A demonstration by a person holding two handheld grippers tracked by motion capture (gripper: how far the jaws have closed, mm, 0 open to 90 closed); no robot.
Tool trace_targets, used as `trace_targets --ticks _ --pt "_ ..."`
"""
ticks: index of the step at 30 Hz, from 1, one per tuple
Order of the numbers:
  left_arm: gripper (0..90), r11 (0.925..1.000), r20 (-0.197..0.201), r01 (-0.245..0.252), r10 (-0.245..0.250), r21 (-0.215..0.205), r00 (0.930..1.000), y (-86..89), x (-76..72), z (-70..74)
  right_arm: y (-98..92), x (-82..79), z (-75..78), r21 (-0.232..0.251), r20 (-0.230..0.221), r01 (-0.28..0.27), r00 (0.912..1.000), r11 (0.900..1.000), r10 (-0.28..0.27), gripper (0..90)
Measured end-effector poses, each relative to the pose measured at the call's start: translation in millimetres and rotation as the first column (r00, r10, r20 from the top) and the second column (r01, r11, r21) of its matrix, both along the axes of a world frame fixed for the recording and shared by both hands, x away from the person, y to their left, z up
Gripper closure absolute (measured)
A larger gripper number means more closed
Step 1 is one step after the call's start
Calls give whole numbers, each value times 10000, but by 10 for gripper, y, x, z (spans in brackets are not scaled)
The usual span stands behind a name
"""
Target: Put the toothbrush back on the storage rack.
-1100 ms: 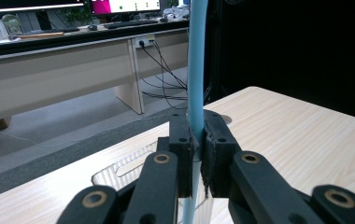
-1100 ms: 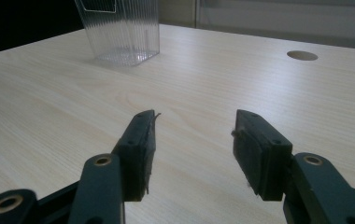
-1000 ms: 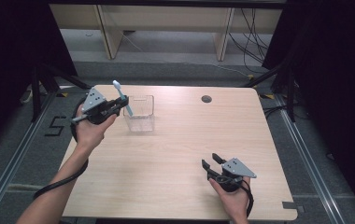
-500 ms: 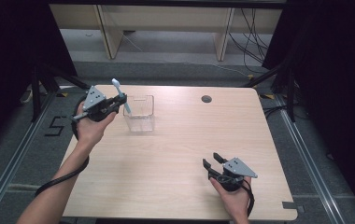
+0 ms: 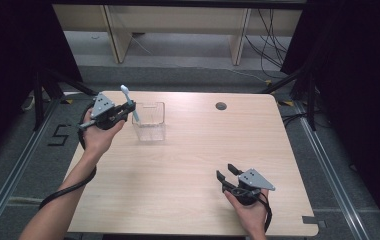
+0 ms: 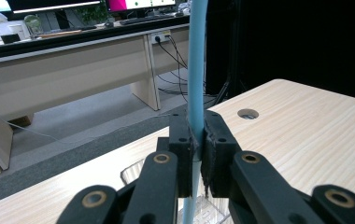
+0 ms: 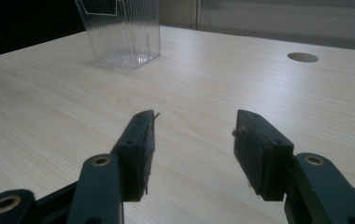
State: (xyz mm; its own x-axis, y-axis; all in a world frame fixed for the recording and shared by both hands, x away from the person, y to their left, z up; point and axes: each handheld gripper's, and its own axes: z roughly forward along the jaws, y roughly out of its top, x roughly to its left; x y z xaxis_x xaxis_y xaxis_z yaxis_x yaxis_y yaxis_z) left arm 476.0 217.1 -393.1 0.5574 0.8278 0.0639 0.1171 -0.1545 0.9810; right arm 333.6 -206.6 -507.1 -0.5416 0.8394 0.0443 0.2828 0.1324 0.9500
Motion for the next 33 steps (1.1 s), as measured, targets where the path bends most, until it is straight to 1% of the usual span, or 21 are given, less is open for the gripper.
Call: trace_targets --ticks 3,9,11,14,15,17,18,19,20,21,24,25,26,27,28,29,30,31,32,33 --pt "830 10000 -12 -22 22 31 10000 8 12 -20 0 -4 0 8 -66 0 10000 10000 0 489" --pt "830 9999 -22 -59 60 84 10000 22 29 -49 4 0 -1 -14 54 0 10000 10000 0 488" --pt "830 9999 -45 -72 73 99 10000 27 31 -57 2 -5 0 22 -53 -15 10000 10000 15 488" --pt "830 9999 -82 -108 109 80 9999 32 37 -81 3 -5 -3 11 -71 -15 10000 10000 15 486" --pt "830 9999 -104 -113 114 91 9999 35 38 -87 10 -10 -3 100 -155 -11 9999 9999 12 486" --pt "830 9999 -126 -116 117 92 9999 40 45 -104 13 -7 -3 87 -109 -32 9999 10000 33 485" --pt "830 9999 -131 -131 132 108 9998 44 48 -113 18 -9 -4 167 -215 -99 9997 9998 103 485" --pt "830 9998 -153 -150 151 103 9998 46 49 -120 6 -2 -4 -109 17 6 10000 9999 -6 485" --pt "830 9998 -153 -155 157 101 9998 50 53 -129 17 -9 -7 34 -99 72 9999 10000 -72 485" --pt "830 9998 -165 -152 154 111 9997 52 54 -133 15 -14 -5 -13 -263 -28 9996 10000 27 484" --pt "830 9998 -213 -163 166 128 9996 59 60 -150 20 -15 -5 -30 -308 -45 9995 10000 44 484" --pt "830 9998 -227 -176 178 110 9996 60 62 -155 37 -23 -8 163 -358 -14 9994 9999 20 484" --pt "830 9998 -235 -176 179 126 9996 62 65 -161 31 -19 -6 58 -289 -27 9996 10000 29 483" --pt "830 9998 -265 -169 172 122 9995 62 68 -167 20 -4 -7 -83 -99 -94 9999 9999 93 483" --pt "829 9998 -277 -162 165 126 9995 63 71 -175 16 -4 -5 -180 -80 -54 10000 9998 52 483" --pt "829 9997 -287 -155 160 163 9995 65 75 -181 37 -29 -6 79 -438 18 9990 10000 -15 483" --pt "829 9999 -269 -142 144 72 9995 61 79 -192 37 -29 -7 70 -432 15 9991 10000 -12 483" --pt "830 9998 -304 -168 172 126 9994 63 80 -196 37 -28 -7 67 -425 12 9991 10000 -10 482" --pt "829 9998 -338 -186 189 92 9993 61 82 -206 35 -20 -10 75 -326 -46 9995 10000 49 482" --pt "829 9998 -348 -179 183 129 9992 64 85 -215 38 -23 -10 123 -367 -41 9993 9999 45 482"
